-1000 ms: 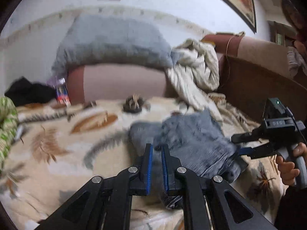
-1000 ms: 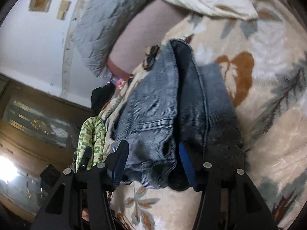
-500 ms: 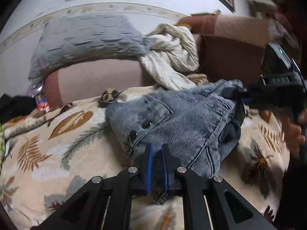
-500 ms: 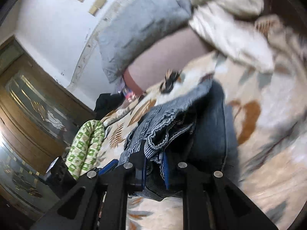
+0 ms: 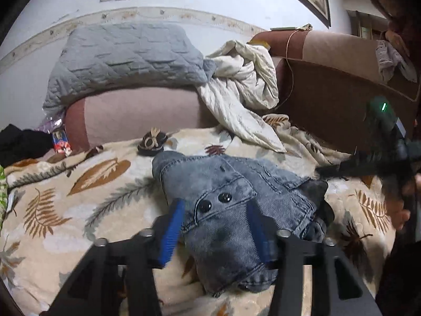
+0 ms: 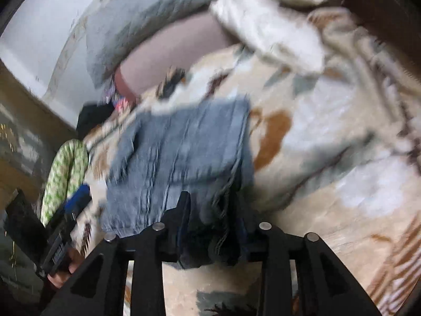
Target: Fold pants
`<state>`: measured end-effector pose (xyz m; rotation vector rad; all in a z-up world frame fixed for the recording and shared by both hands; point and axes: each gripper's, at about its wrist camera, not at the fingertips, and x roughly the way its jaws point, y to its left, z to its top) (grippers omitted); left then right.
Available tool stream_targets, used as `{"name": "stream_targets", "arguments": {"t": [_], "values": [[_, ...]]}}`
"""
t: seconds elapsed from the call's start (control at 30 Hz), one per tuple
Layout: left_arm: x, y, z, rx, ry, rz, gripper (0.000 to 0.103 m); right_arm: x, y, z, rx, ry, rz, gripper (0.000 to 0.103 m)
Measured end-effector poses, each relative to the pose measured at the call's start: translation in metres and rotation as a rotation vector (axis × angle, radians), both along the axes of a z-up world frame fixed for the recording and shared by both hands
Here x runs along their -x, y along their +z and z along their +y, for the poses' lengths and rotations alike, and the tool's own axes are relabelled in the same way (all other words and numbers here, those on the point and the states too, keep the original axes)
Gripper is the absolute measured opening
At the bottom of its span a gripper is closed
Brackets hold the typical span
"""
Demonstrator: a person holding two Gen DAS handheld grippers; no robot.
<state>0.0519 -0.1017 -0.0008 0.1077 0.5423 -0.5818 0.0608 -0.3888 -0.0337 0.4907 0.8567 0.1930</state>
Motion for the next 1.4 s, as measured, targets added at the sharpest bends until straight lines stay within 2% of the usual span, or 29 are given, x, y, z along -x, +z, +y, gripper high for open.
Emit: {"name": "stream_targets", "arguments": {"t": [0.1, 0.17, 0.23, 0.3, 0.4, 0.47, 0.53, 0.6, 0.67, 0.73, 0.9, 1.0, 1.17, 1.3, 1.4], "values": [[-0.004, -0.01, -0.011, -0.057, -0.014, 0.031, 0.054, 0.005, 0.028, 0.009, 0.059, -0.037, -0.164, 0.048], [-0.008, -0.023, -0.02, -0.12, -0.016, 0.065, 0.054, -0.012, 0.033, 0.032, 0.085, 0.015, -0.192, 0.048], [-0.012, -0.033, -0.022, -0.143, -0.01, 0.099, 0.054, -0.027, 0.027, 0.051, 0.122, 0.049, -0.177, 0.048], [-0.015, -0.036, -0.019, -0.12, -0.002, 0.124, 0.055, -0.044, 0.015, 0.071, 0.182, 0.073, -0.14, 0.048], [-0.021, -0.043, -0.016, -0.104, 0.001, 0.16, 0.055, -0.062, -0.004, 0.084, 0.18, 0.107, -0.08, 0.048], [-0.026, -0.05, -0.014, -0.1, 0.015, 0.195, 0.055, -0.076, -0.023, 0.092, 0.214, 0.132, 0.007, 0.048], [-0.033, -0.056, -0.01, -0.078, 0.033, 0.238, 0.059, -0.079, -0.037, 0.096, 0.231, 0.138, 0.047, 0.048], [-0.041, -0.063, -0.004, -0.057, 0.071, 0.281, 0.072, -0.084, -0.049, 0.098, 0.228, 0.137, 0.074, 0.048], [-0.05, -0.072, 0.003, -0.003, 0.094, 0.357, 0.076, -0.084, -0.055, 0.102, 0.264, 0.149, 0.065, 0.049], [-0.054, -0.074, 0.01, 0.048, 0.105, 0.407, 0.077, -0.085, -0.057, 0.102, 0.257, 0.145, 0.06, 0.049], [-0.045, -0.048, 0.021, 0.071, 0.102, 0.366, 0.075, -0.074, -0.038, 0.083, 0.157, 0.136, 0.029, 0.049], [-0.041, -0.023, 0.038, 0.079, 0.15, 0.305, 0.074, -0.052, -0.021, 0.075, 0.122, 0.114, -0.011, 0.049], [-0.062, 0.01, 0.037, 0.065, 0.197, 0.238, 0.076, -0.023, 0.001, 0.079, 0.148, 0.114, -0.085, 0.054], [-0.091, 0.009, 0.003, -0.005, 0.191, 0.242, 0.076, -0.02, 0.003, 0.082, 0.163, 0.118, -0.083, 0.056], [-0.115, 0.001, -0.029, -0.123, 0.224, 0.209, 0.076, -0.024, -0.006, 0.079, 0.158, 0.118, -0.037, 0.056]]}}
